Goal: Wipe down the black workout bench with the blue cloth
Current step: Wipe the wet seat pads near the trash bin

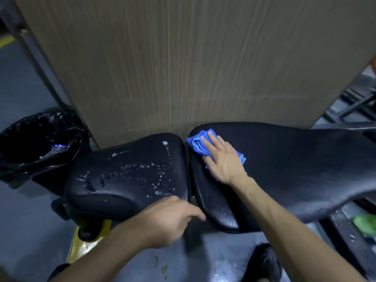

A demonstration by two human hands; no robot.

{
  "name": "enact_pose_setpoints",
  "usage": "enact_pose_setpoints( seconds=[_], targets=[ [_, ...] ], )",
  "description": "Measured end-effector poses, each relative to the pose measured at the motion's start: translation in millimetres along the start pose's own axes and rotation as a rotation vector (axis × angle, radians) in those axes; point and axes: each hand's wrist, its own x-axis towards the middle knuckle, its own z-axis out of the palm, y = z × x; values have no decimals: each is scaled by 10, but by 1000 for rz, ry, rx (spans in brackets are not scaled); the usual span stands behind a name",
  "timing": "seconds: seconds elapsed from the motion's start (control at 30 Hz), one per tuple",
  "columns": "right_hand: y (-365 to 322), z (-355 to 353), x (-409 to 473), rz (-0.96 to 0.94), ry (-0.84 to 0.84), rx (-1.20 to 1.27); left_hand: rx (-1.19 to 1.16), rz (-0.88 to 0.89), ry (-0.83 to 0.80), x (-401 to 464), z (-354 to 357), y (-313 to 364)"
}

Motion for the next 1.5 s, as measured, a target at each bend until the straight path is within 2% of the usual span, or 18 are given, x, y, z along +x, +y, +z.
enact_pose_setpoints(
  seconds=[0.1, 0.2, 0.27, 0.37, 0.43, 0.47, 0.53, 0.63, 0.73, 0.83, 0.93, 1.03, 1.1, 1.17, 1.27, 1.37, 1.43, 1.5],
  targets=[
    [-381, 152, -783, -77, 40, -15, 42, 62, 24, -163, -289, -169],
    [-378, 149, -1296, -64, 86, -61, 22, 66, 95, -284, -494, -380],
    [-201, 148, -1397, 89, 173, -105, -4, 65, 122, -377, -564, -525],
    [-21, 125, -1392, 471, 293, -91, -44, 94, 170, -539, -665, -709],
    [-229, 194, -1329, 642, 363, -86, -69, 100, 213, -638, -728, -826],
    [-416, 251, -1313, 655, 391, -87, -82, 96, 243, -677, -745, -887],
    [-769, 389, -1344, 537, 404, -99, -130, 69, 295, -757, -744, -1012],
    [-885, 419, -1433, 349, 304, -107, -232, 30, 380, -904, -653, -1168],
    [-641, 274, -1167, 434, 290, -98, -267, 5, 459, -1003, -556, -1228],
    [-782, 275, -869, 500, 280, -63, -279, 2, 493, -1057, -519, -1221],
    [-1216, 490, -1003, 247, 311, 5, -290, -10, 517, -1079, -484, -1263],
    [-1484, 569, -1286, 92, 225, 105, -321, -27, 544, -1079, -478, -1288],
    [-1360, 528, -1176, 89, 212, 49, -333, -34, 568, -1067, -472, -1283],
    [-1258, 454, -844, 187, 191, 51, -342, -34, 578, -1070, -463, -1265],
    [-1422, 438, -539, 262, 206, 62, -344, -27, 601, -1086, -435, -1256],
    [-1696, 636, -946, 122, 304, 28, -344, -16, 609, -1092, -441, -1255],
    [-1860, 698, -1337, 34, 233, 21, -348, -22, 639, -1069, -470, -1268],
    [-1716, 678, -1371, -8, 199, -14, -374, -40, 662, -1048, -494, -1253]
  ],
)
